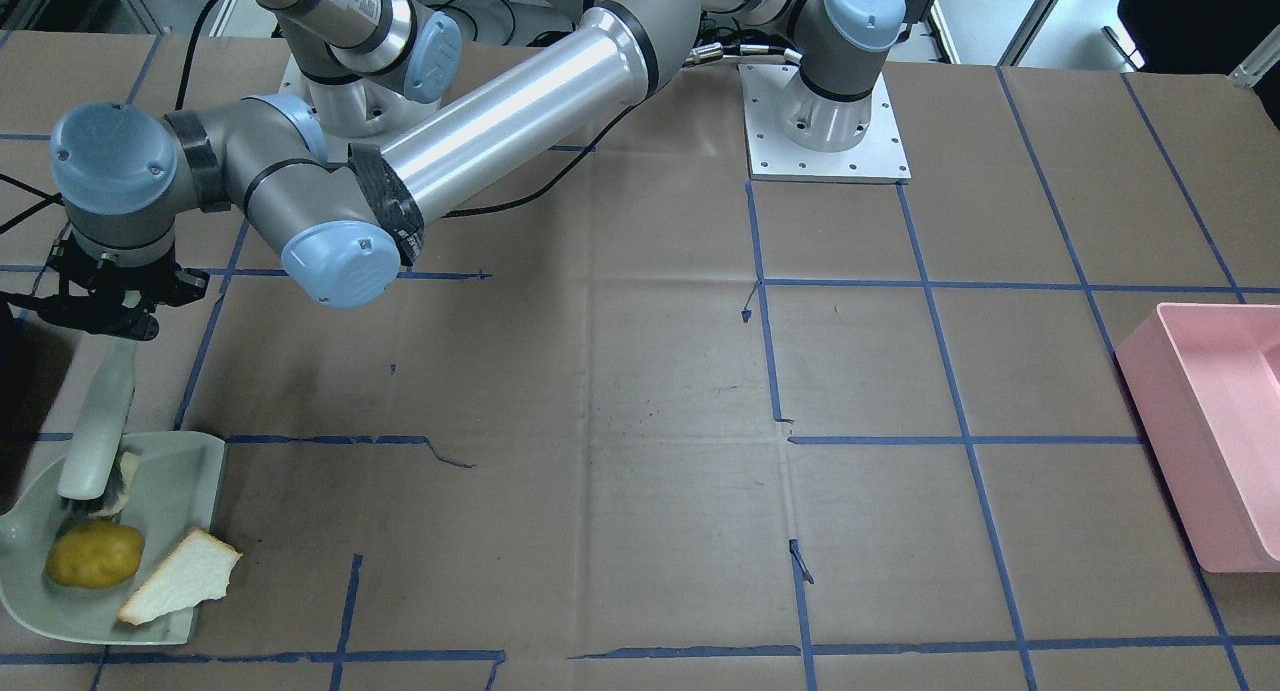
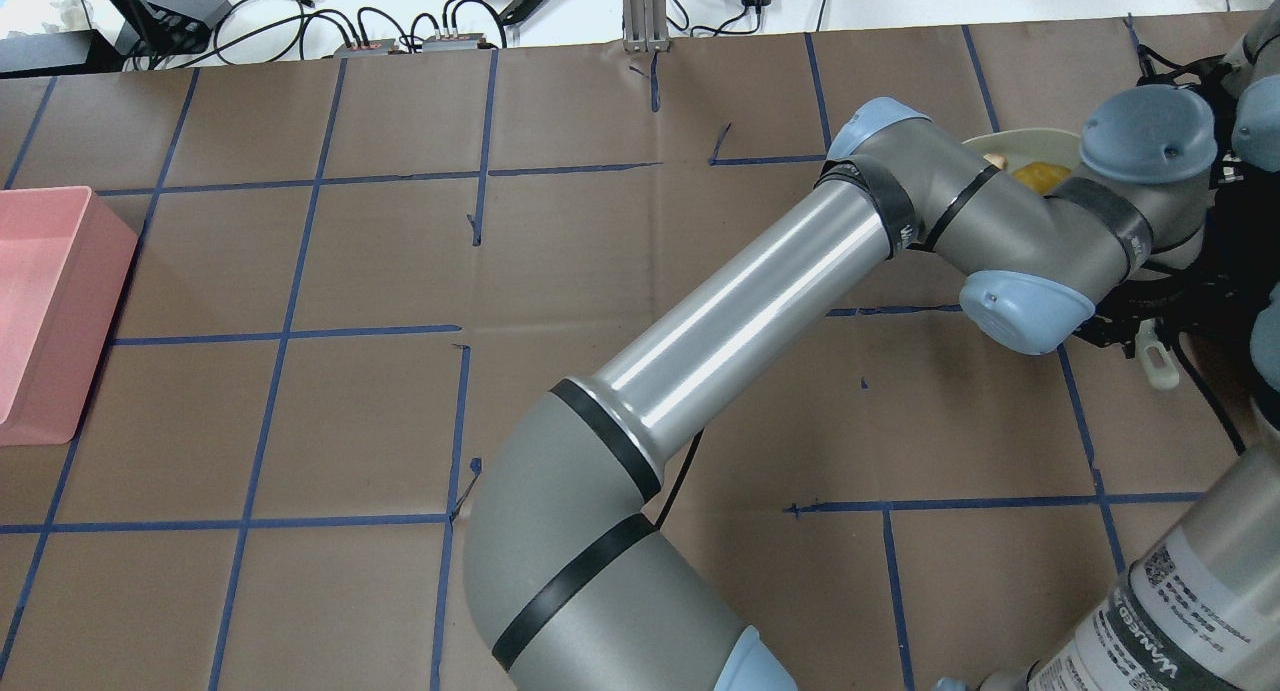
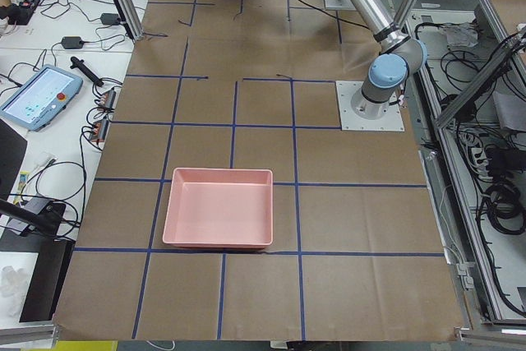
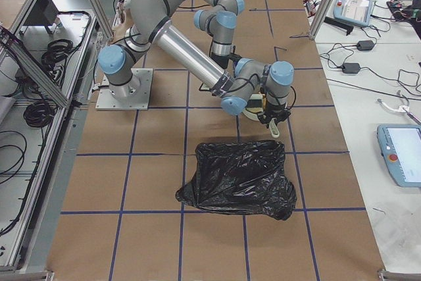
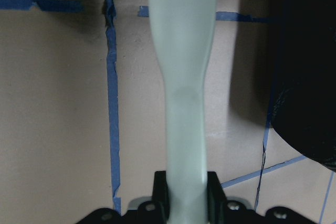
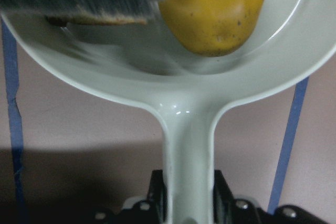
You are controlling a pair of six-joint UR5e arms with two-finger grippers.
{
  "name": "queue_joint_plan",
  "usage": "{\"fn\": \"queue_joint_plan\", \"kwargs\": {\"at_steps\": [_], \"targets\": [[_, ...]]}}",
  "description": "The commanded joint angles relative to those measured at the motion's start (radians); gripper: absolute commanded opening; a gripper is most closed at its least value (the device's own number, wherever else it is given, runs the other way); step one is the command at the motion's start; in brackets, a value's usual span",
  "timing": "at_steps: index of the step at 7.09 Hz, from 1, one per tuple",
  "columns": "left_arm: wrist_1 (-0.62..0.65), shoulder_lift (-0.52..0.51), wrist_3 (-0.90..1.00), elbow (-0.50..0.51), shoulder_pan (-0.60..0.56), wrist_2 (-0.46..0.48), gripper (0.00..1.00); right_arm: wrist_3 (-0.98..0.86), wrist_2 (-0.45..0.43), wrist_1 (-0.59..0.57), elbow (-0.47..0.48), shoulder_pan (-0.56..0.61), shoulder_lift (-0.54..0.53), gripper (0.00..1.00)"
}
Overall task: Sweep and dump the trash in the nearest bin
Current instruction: 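Sweep the bread and potato into the dustpan with the left gripper's brush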
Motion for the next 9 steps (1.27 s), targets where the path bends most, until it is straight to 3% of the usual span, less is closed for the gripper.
{"fn": "queue_joint_plan", "kwargs": {"at_steps": [1,5,7,9], "targets": [[-0.064,0.039,0.004,-0.025,0.006,0.039,0.0,0.001,0.0,0.001,0.001,0.0,0.001,0.0],[-0.091,0.194,0.045,-0.26,0.051,0.097,0.0,0.001,0.002,0.001,0.003,0.0,0.001,0.0],[-0.088,0.194,0.065,-0.266,0.087,0.126,0.0,0.001,0.002,0.001,0.003,0.0,0.001,0.0],[-0.101,0.18,0.117,-0.259,0.117,0.22,0.0,0.003,0.011,0.001,0.003,0.0,0.001,0.0]]}}
